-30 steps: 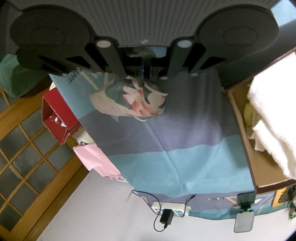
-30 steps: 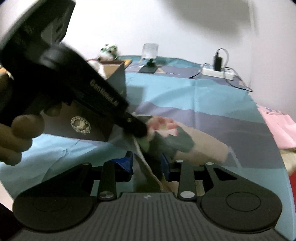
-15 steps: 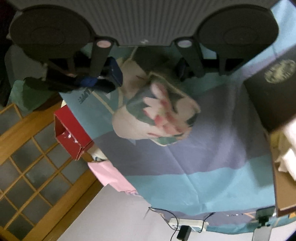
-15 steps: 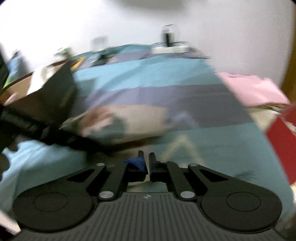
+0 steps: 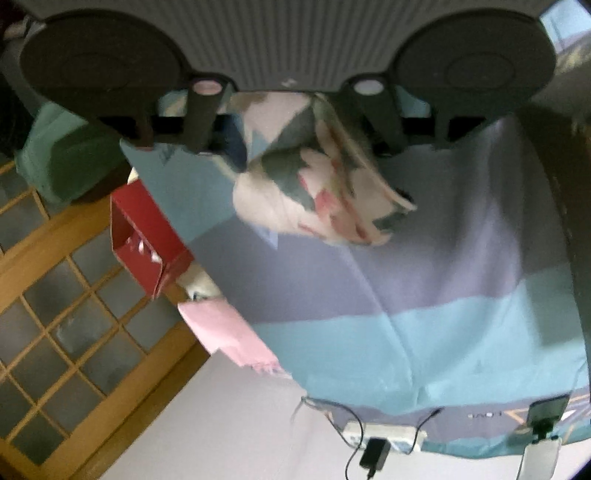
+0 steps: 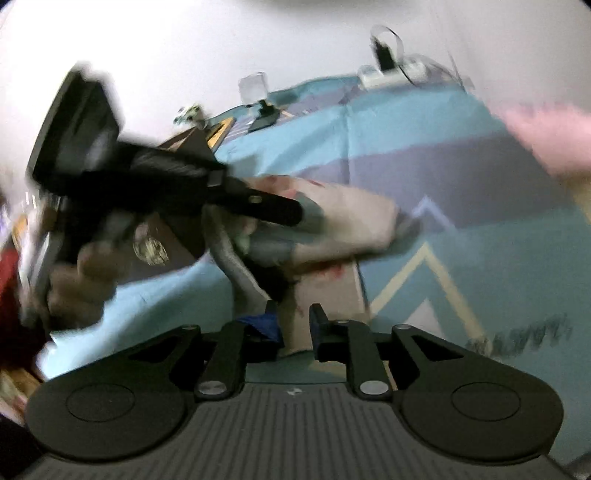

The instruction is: Organize soft objects

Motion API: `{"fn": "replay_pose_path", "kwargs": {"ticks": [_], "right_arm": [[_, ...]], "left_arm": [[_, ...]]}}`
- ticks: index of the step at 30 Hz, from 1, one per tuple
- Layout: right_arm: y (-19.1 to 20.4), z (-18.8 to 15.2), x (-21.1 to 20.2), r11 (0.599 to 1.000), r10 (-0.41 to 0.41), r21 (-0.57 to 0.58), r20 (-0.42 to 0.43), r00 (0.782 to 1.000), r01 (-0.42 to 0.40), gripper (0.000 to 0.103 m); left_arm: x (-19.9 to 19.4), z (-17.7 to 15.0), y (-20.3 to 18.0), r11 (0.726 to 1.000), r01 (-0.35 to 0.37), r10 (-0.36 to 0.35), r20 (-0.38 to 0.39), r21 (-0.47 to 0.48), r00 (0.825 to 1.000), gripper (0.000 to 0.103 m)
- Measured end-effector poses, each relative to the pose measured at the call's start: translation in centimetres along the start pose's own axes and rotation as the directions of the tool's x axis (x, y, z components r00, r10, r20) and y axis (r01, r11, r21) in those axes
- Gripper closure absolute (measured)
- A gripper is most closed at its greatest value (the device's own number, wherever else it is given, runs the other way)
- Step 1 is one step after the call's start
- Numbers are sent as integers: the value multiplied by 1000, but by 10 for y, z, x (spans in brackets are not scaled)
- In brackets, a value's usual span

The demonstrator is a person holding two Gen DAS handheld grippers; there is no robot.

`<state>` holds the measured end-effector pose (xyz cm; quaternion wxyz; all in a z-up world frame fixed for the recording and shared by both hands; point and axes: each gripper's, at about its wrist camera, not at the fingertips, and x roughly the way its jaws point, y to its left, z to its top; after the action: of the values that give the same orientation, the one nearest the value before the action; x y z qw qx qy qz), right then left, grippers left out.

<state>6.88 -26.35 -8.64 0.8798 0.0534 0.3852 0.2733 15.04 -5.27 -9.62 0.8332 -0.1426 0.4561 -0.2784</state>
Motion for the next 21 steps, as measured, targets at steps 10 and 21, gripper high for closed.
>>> {"fn": "replay_pose_path", "kwargs": {"ticks": [10,21], "right_arm": [[13,14,6,995,-25,-94,71,997,31,99],[-28,17,-35,970,-240,-5,171,956,244,103]], "left_arm": [[3,24,-30,991,105,-96,92,-89,991,103],[-3,5,-45,950,220,-176,200,-223,964,103]]}}
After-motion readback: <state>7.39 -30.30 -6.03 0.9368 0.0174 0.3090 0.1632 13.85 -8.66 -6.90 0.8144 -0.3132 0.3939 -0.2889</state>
